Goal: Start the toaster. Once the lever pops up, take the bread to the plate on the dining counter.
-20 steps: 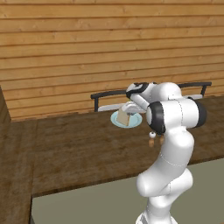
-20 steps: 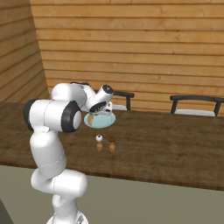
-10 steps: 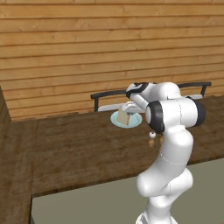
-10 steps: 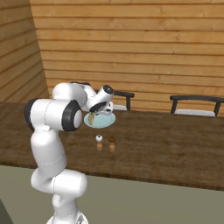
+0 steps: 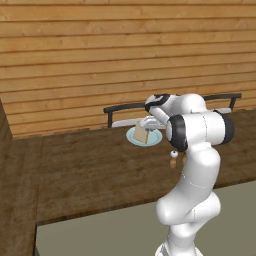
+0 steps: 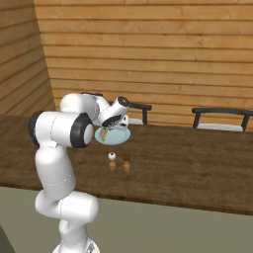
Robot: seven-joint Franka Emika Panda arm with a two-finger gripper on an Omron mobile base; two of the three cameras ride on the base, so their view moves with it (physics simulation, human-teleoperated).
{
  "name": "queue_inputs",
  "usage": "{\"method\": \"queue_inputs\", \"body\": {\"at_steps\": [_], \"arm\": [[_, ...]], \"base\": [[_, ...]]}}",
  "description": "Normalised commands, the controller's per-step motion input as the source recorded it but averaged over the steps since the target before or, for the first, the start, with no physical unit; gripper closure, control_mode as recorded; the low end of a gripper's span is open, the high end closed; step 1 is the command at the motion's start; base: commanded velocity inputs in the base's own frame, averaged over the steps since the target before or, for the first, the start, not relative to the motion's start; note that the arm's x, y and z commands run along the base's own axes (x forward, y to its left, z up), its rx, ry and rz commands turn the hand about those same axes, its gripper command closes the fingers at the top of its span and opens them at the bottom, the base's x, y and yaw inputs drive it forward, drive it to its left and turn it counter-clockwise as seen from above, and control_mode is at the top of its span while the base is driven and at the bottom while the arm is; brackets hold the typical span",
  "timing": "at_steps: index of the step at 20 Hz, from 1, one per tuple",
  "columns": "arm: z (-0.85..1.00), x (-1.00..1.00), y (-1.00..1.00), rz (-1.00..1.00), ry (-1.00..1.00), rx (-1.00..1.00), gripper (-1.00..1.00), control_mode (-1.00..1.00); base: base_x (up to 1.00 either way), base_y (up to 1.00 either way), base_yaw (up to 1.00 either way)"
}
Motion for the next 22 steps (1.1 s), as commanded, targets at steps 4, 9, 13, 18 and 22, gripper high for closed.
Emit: {"method": "queue_inputs", "body": {"at_steps": [4,9,13,18,22], "arm": [[0.01,0.00,0.00,0.00,0.00,-0.01,-1.00,-1.00],[0.00,0.04,0.00,0.00,0.00,-0.02,-1.00,-1.00],[0.03,0.03,0.00,0.00,-0.01,-0.09,-1.00,-1.00],[0.12,0.00,0.00,-0.02,-0.05,-0.14,-1.00,-1.00],[0.11,0.00,0.00,-0.03,-0.02,-0.18,-1.00,-1.00]], "base": [[0.00,0.00,0.00],[0.00,0.00,0.00],[0.00,0.00,0.00],[0.00,0.00,0.00],[0.00,0.00,0.00]]}}
